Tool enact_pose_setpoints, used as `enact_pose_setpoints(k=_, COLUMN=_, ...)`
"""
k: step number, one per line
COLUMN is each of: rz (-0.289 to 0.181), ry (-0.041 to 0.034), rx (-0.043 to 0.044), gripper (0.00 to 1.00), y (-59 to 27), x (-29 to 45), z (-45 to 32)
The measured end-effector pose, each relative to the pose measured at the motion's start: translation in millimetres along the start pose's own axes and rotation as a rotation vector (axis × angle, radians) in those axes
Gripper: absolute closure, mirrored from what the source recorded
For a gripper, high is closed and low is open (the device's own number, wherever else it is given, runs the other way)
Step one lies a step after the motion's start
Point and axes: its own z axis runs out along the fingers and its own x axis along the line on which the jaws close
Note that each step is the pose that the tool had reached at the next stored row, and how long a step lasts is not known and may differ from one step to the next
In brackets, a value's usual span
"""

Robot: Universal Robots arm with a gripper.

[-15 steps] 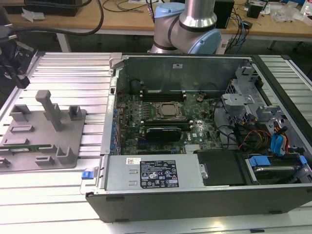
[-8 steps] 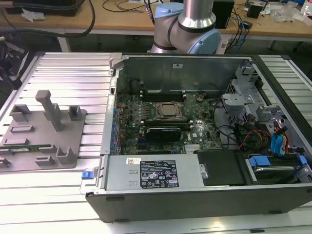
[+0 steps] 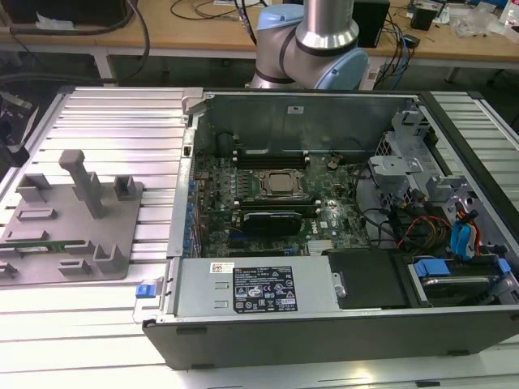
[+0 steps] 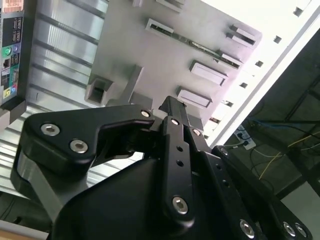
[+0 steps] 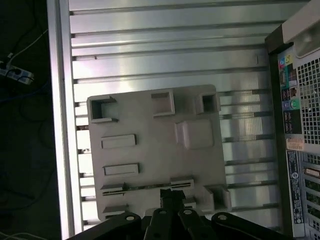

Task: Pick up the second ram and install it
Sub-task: 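Reach for the second ram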

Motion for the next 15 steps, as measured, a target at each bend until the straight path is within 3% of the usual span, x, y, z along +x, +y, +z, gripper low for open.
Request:
enact_pose_setpoints(k=3, rz=0.000, ry=-0.0001, rx=-0.0002, gripper=0.92, y=-3.7, x=2.2, z=8.4)
enact_pose_setpoints(k=15, rz=0.000, ry=-0.0002, rx=-0.0001, gripper=0.92, y=-10.7, x=7.5, z=29.2)
